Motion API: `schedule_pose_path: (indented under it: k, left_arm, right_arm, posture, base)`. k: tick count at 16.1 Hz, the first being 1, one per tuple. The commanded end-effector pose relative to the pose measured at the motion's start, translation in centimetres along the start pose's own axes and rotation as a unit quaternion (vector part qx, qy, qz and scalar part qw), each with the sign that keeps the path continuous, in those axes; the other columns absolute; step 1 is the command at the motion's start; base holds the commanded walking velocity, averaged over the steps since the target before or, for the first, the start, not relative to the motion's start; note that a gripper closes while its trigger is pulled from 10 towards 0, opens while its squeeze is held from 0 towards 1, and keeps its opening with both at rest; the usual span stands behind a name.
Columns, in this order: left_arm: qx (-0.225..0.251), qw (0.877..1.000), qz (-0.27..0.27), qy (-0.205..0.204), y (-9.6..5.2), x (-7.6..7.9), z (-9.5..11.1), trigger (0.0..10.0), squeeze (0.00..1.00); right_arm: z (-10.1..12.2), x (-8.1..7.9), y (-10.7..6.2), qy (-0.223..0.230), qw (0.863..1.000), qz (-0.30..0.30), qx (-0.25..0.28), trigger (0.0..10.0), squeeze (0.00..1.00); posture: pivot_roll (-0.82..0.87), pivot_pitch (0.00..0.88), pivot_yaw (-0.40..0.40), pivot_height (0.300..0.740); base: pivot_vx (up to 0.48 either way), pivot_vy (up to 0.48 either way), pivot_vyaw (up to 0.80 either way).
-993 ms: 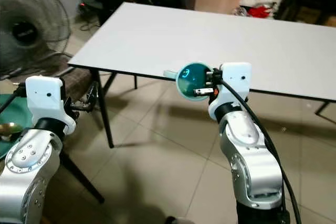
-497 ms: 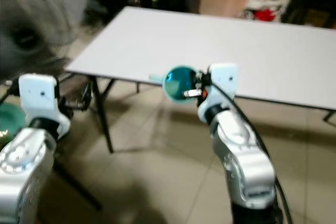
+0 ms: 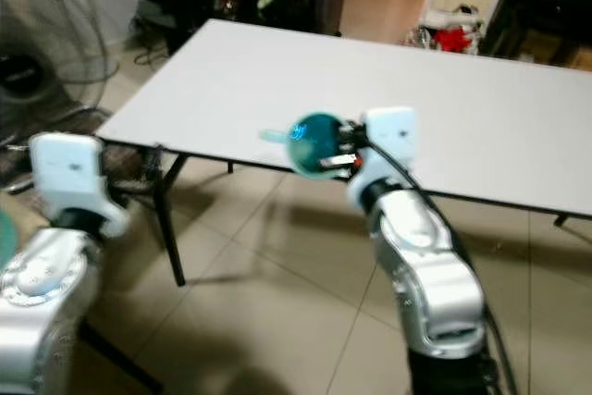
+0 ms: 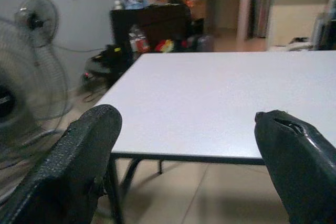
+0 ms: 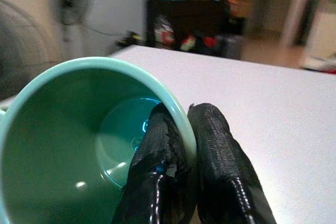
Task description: Setting the table
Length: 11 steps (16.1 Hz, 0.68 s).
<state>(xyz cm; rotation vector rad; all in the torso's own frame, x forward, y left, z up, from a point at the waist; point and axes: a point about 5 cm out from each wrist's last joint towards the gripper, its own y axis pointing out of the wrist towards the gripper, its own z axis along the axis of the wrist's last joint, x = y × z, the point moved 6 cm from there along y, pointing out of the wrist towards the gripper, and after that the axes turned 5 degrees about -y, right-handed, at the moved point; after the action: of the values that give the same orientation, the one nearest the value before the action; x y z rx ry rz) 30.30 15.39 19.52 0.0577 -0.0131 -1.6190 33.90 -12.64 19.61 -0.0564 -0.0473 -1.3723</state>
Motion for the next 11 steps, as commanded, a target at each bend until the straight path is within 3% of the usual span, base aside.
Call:
schedule_pose_path:
  k: [1, 2, 8, 11]
  left_arm:
    - [0.003, 1.0, 0.012, 0.007, 0.0, -0.75, 0.19, 10.0, 0.0]
    - [0.003, 1.0, 0.012, 0.007, 0.01, -0.77, 0.19, 10.0, 0.0]
    - [0.002, 1.0, 0.01, 0.01, 0.05, -0.6, 0.1, 10.0, 0.0]
    - [0.003, 1.0, 0.013, 0.01, 0.0, -0.81, 0.19, 10.0, 0.0]
  right_arm:
    - [0.73, -0.29, 0.13, 0.001, 1.0, 0.005, 0.015, 10.0, 0.0]
    - [0.66, -0.34, 0.15, 0.003, 1.0, 0.006, 0.013, 10.0, 0.0]
    - [0.53, -0.52, 0.13, 0.023, 1.0, 0.016, 0.009, 10.0, 0.0]
    - [0.58, -0.78, 0.17, 0.02, 1.0, 0.022, 0.009, 10.0, 0.0]
  posture:
    - [-0.03, 0.0, -0.037, 0.74]
    - [-0.03, 0.0, -0.036, 0.74]
    - [-0.03, 0.0, -0.04, 0.74]
    - [-0.03, 0.0, -0.042, 0.74]
  base:
    - [0.3, 0.0, 0.0]
    - [0.304, 0.0, 0.0]
    - [0.301, 0.0, -0.73]
    - [0.3, 0.0, 0.0]
